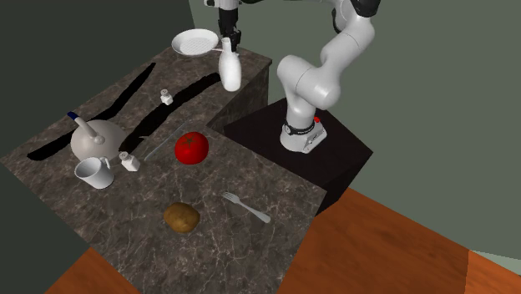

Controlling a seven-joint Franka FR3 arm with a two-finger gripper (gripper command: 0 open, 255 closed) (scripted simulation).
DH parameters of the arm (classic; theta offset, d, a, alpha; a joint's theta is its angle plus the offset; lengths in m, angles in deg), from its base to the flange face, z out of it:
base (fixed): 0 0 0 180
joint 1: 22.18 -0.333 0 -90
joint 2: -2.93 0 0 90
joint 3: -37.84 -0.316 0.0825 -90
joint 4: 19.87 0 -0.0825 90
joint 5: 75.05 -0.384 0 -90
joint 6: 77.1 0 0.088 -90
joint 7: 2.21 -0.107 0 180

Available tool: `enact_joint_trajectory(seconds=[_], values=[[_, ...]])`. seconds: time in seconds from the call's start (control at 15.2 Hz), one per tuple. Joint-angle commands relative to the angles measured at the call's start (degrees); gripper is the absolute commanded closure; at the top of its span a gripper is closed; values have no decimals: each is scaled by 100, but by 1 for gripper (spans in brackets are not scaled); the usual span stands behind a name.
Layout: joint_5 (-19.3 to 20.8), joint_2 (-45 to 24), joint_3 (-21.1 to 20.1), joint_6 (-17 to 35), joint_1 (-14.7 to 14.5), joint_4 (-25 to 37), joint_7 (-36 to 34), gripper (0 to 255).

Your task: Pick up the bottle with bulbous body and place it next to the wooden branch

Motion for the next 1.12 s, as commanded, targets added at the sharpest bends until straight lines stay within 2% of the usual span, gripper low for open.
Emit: enact_joint_trajectory(seconds=[0.0, 0.13, 0.2, 0.53, 0.79, 1.06], values=[[2, 2, 1, 3, 1, -2, 0, 255], [3, 2, 1, 3, 1, -2, 0, 255], [3, 2, 1, 3, 1, -2, 0, 0], [3, 2, 1, 3, 2, -2, 0, 0], [-439, -192, -499, -444, -92, 509, 104, 0], [-440, -193, -499, -444, -91, 509, 104, 0]])
